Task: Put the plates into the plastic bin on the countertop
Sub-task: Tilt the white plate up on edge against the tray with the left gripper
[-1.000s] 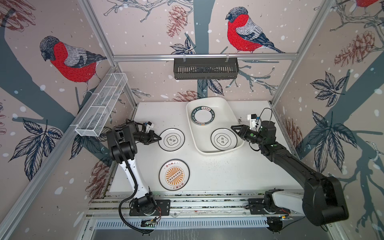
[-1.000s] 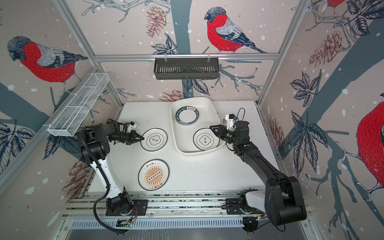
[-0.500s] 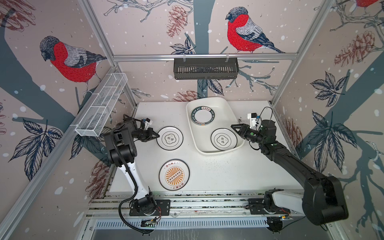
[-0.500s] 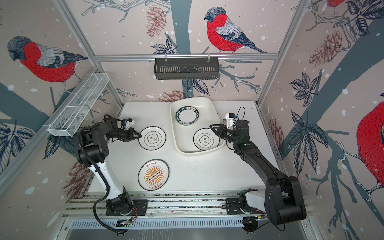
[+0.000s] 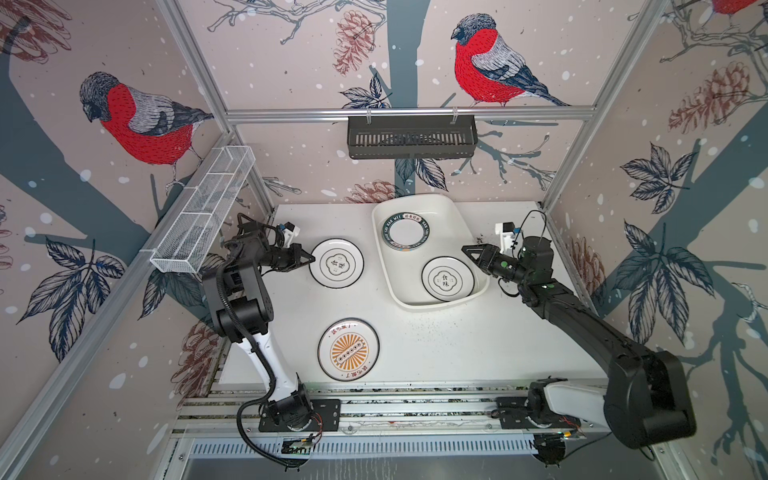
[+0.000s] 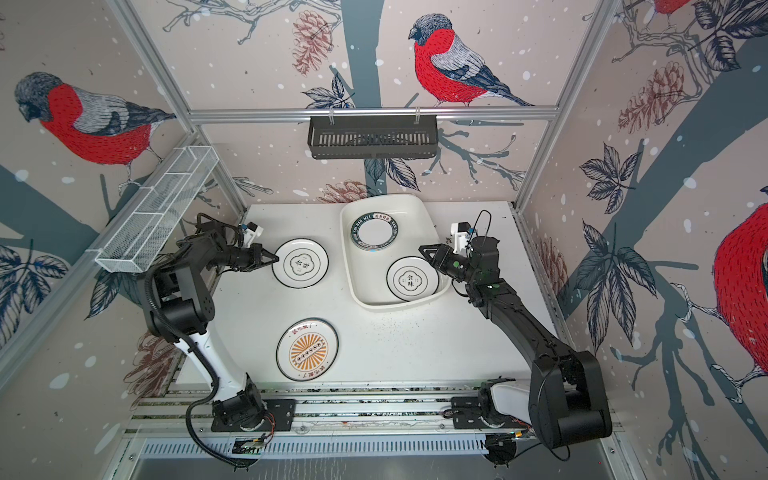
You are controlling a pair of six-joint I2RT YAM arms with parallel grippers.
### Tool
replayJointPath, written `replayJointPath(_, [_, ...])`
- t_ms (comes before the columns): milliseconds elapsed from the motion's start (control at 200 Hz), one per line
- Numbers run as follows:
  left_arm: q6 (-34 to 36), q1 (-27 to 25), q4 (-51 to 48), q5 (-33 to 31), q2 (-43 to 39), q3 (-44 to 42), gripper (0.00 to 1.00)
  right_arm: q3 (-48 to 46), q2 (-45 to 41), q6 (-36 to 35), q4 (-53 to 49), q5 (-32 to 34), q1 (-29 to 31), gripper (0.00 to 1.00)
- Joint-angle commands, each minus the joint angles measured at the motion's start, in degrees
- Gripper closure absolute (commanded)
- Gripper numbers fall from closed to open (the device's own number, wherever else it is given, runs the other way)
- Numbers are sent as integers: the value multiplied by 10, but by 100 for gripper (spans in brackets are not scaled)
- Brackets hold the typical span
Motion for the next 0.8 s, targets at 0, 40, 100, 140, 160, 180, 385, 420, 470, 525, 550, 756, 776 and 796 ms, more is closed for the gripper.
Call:
replayJointPath(0, [-7,1,-14,24,-16,7,100,6,1,-4,12,-8,1,62])
replayJointPath(40, [-4,1,-16,24,-19,11,100,7,1,-4,12,-9,2,62])
replayJointPath(100, [-3,1,-18,17,-22,16,100,8,1,-5,12,-10,2,62])
replayJointPath(140, [-3,1,-16,15,-26,18,100,9,1,-5,11,-10,2,62])
replayJointPath(160, [-3,1,-16,15,-28,19,100,8,1,-5,11,-10,2,62])
replayJointPath(180, [-3,1,-16,15,-29,19,100,9,1,-5,12,-12,2,62])
replayJointPath(385, [-13,-2,-19,27,-45,29,100,14,1,-11,9,-28,2,62])
replayJointPath(420, [-15,-4,-18,27,-48,30,100,18,18,-14,6,-34,2,62])
replayJointPath(470, [-17,-6,-17,31,-52,30,100,25,26,-20,-5,-44,3,62])
replayJointPath(525, [-21,-8,-15,33,-54,30,100,29,29,-24,-11,-49,3,62])
replayJointPath(550, [-22,-10,-15,33,-55,31,100,29,30,-25,-14,-49,3,62])
replayJointPath(756, [-28,-30,-12,38,-74,25,100,33,30,-38,-35,-55,4,62])
replayJointPath(776, [-30,-31,-10,40,-77,24,100,33,29,-39,-36,-55,3,62])
replayJointPath(796, [-32,-33,-9,40,-80,23,100,33,28,-40,-38,-54,2,62])
